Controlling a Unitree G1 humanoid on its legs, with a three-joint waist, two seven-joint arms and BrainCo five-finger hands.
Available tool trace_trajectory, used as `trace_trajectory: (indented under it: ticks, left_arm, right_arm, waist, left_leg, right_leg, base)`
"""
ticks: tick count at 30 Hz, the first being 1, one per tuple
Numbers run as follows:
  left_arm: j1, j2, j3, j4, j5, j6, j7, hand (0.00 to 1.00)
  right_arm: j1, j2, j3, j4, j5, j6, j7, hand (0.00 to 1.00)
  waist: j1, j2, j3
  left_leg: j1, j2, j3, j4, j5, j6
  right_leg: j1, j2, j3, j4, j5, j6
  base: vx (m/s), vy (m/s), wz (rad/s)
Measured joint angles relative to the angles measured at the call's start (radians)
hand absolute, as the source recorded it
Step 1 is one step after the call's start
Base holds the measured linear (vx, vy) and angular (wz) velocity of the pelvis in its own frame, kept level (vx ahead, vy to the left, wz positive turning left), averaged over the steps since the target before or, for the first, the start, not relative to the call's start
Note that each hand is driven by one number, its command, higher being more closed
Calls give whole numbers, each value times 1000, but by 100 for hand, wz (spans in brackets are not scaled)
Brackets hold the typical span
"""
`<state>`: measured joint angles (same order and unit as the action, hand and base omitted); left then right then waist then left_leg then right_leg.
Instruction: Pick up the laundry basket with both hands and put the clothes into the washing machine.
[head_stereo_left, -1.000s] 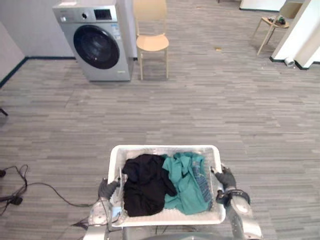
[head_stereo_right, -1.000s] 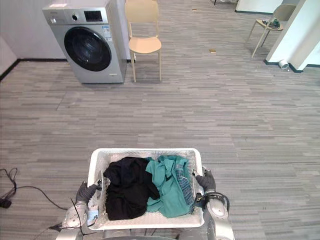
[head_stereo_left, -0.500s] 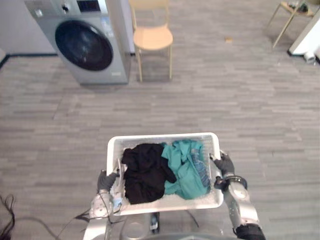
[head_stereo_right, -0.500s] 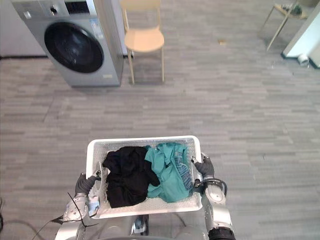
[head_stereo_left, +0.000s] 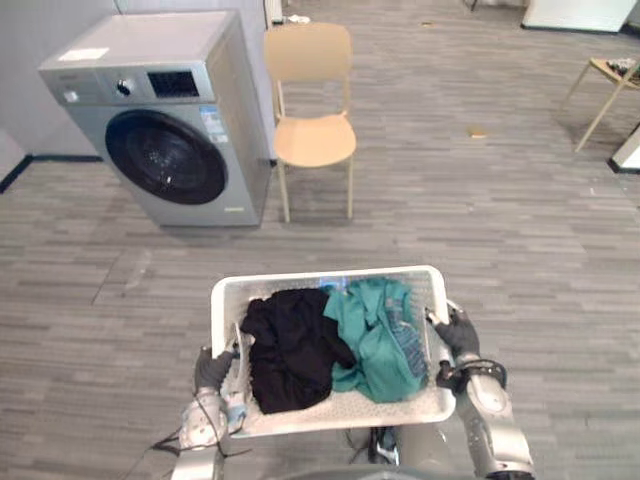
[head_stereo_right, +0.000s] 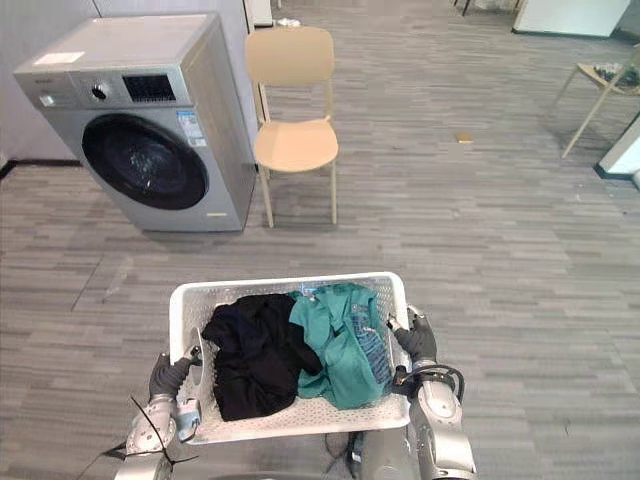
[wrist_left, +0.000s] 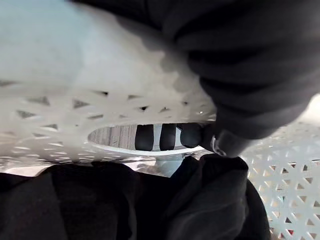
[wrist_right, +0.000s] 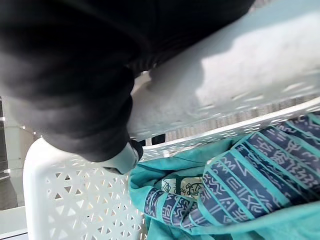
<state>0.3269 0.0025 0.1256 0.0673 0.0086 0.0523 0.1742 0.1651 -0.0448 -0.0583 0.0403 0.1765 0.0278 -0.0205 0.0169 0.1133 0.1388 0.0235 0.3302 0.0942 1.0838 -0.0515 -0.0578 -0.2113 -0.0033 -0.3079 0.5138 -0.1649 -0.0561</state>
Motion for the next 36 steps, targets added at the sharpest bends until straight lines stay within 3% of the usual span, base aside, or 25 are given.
trace_trajectory:
  ticks: [1,2,4,6,8,10,12,13,14,15,17,18,19,21,24,26,27,28,29,30,31,33,34,35,36]
  left_arm:
    - [0,1,-1,-1,0,-6,0,100]
    - [0,-2,-1,0,0,-15,0,100]
    - [0,-1,-1,0,0,-21,0,100]
    - [-7,-4,2,0,0,-22,0,100]
    - [-16,-3,12,0,1,-20,0,100]
    - [-33,-9,24,0,2,-20,1,100]
    - [-40,-11,26,-4,2,-20,3,100]
    - [-57,-4,28,-3,6,-19,5,100]
    - [-63,0,30,-1,7,-17,5,100]
    - [-72,4,30,0,11,-13,4,100]
    - [-90,30,30,0,13,-8,2,100]
    - [-94,42,25,-1,16,5,3,100]
    - [-93,43,25,-1,25,8,6,100]
    - [-88,53,19,-3,43,10,8,100]
    - [-99,81,-3,-26,43,9,5,100]
    - [-114,81,-20,-26,47,9,1,100]
    - [-114,86,-24,-26,48,9,1,100]
    - [-114,88,-24,-26,50,9,2,100]
    - [-113,89,-25,-26,53,10,2,100]
    - [-100,87,-27,-24,55,10,3,100]
    - [-90,78,-32,-23,66,12,2,100]
    - [-78,51,-31,-22,73,12,8,100]
    - [-76,35,-26,-23,73,12,8,100]
    - [-76,34,-26,-23,73,12,8,100]
    - [-64,25,-28,-22,73,13,6,100]
  right_arm:
    - [0,0,-2,-7,0,0,-5,100]
    - [-1,0,-6,-8,0,-2,-10,100]
    - [-3,-1,-4,-9,1,-5,-18,100]
    - [-13,-4,-4,-6,3,-5,-20,100]
    - [-43,-2,-4,33,11,-5,-19,100]
    - [-69,-5,-5,41,11,-7,-19,100]
    - [-89,-7,-6,56,10,-16,-20,100]
    - [-103,4,-15,84,10,-21,-21,100]
    - [-107,9,-18,92,11,-22,-21,100]
    - [-112,14,-25,94,10,-23,-21,100]
    - [-119,37,-37,103,7,-21,-21,100]
    - [-126,48,-44,128,6,-20,-21,100]
    - [-131,52,-45,141,3,-20,-21,100]
    - [-103,75,-54,136,-5,-23,-21,100]
    - [-73,95,-73,91,-4,-33,-21,100]
    - [-66,97,-97,88,0,-35,-21,100]
    - [-61,99,-99,87,0,-40,-21,100]
    - [-61,101,-99,89,0,-40,-21,100]
    - [-59,102,-99,92,-1,-39,-21,100]
    - [-46,104,-99,93,-3,-36,-21,100]
    - [-30,101,-100,94,-3,-35,-22,100]
    - [-28,89,-101,90,-14,-24,-21,100]
    - [-31,75,-100,86,-14,-19,-21,100]
    - [-31,75,-100,86,-14,-19,-21,100]
    - [-29,75,-104,85,-14,-17,-22,100]
  waist:
    - [4,5,3]
    - [16,3,5]
    - [38,-28,7]
    - [57,-39,14]
    - [67,-41,21]
    - [82,-50,30]
    - [84,-46,27]
    - [81,-72,15]
    - [81,-85,12]
    - [81,-100,12]
    - [75,-148,34]
    - [72,-150,35]
    - [67,-140,41]
    - [44,-93,52]
    - [1,-95,51]
    - [-5,-93,52]
    - [-1,-95,50]
    - [-2,-100,48]
    - [-2,-110,44]
    - [-6,-102,39]
    - [-10,-93,21]
    - [-3,-30,16]
    - [-1,3,16]
    - [-1,4,17]
    - [11,13,22]
  left_leg:
    - [-46,47,25,104,-13,33]
    - [-135,99,75,243,-60,104]
    - [-264,67,134,253,-110,150]
    - [-355,11,154,97,-148,105]
    - [-408,-43,170,-231,-166,63]
    - [-420,-74,169,-601,-106,-22]
    - [-417,-83,156,-716,-89,-47]
    - [-432,-123,152,-638,-11,-13]
    - [-439,-137,151,-602,-11,7]
    - [-438,-168,161,-547,-48,67]
    - [-367,-229,208,-520,-124,130]
    - [-305,-255,218,-518,-176,142]
    - [-263,-263,212,-526,-196,150]
    - [-85,-279,177,-631,-231,157]
    - [29,-317,104,-739,-231,154]
    - [91,-322,68,-772,-244,132]
    - [131,-320,61,-786,-272,91]
    - [150,-320,54,-791,-289,83]
    - [188,-317,42,-795,-321,69]
    - [241,-306,38,-809,-358,29]
    - [281,-290,22,-797,-371,5]
    - [158,-185,27,-443,-332,-18]
    - [26,-109,34,-172,-184,-12]
    - [22,-106,35,-167,-179,-12]
    - [-132,0,48,101,-103,2]
  right_leg:
    - [44,19,-2,-28,-9,-7]
    - [133,42,8,-103,-13,-12]
    - [248,34,43,-219,-24,-14]
    - [313,20,73,-285,-33,1]
    - [373,-9,90,-321,-45,37]
    - [456,-51,101,-358,-83,98]
    - [493,-65,103,-368,-118,136]
    - [528,-113,105,-329,-174,165]
    - [516,-141,104,-279,-179,170]
    - [441,-197,126,-78,-166,185]
    - [296,-306,197,294,-1,207]
    - [202,-349,219,505,105,201]
    - [170,-355,206,591,109,182]
    - [76,-310,125,681,43,97]
    - [-48,-268,11,486,-31,102]
    - [-82,-239,-43,202,-26,100]
    - [-87,-211,-69,-53,21,105]
    - [-92,-203,-75,-117,46,103]
    - [-92,-191,-78,-174,84,86]
    - [-82,-184,-66,-153,157,21]
    - [-65,-176,-72,-109,201,6]
    - [-25,-114,-100,-56,110,4]
    - [9,-74,-93,-65,76,-8]
    - [10,-72,-93,-65,75,-7]
    - [87,-22,-82,-110,51,-18]
  base:
    - [646,-186,3]
    - [614,-122,-13]
    - [627,-63,-19]
    - [537,73,-33]
    - [577,192,-38]
    - [644,300,-29]
    - [448,263,-11]
    - [609,368,-2]
    - [736,471,-1]
    - [759,481,6]
    - [650,404,9]
    - [521,265,1]
    - [640,301,7]
    - [614,262,33]
    - [632,131,86]
    - [650,13,87]
    - [592,-43,62]
    - [604,-71,70]
    - [495,-117,66]
    - [660,-166,76]
    - [814,-201,58]
    - [695,-201,6]
    - [643,-179,-17]
    - [734,-154,-48]
    - [701,-77,-47]
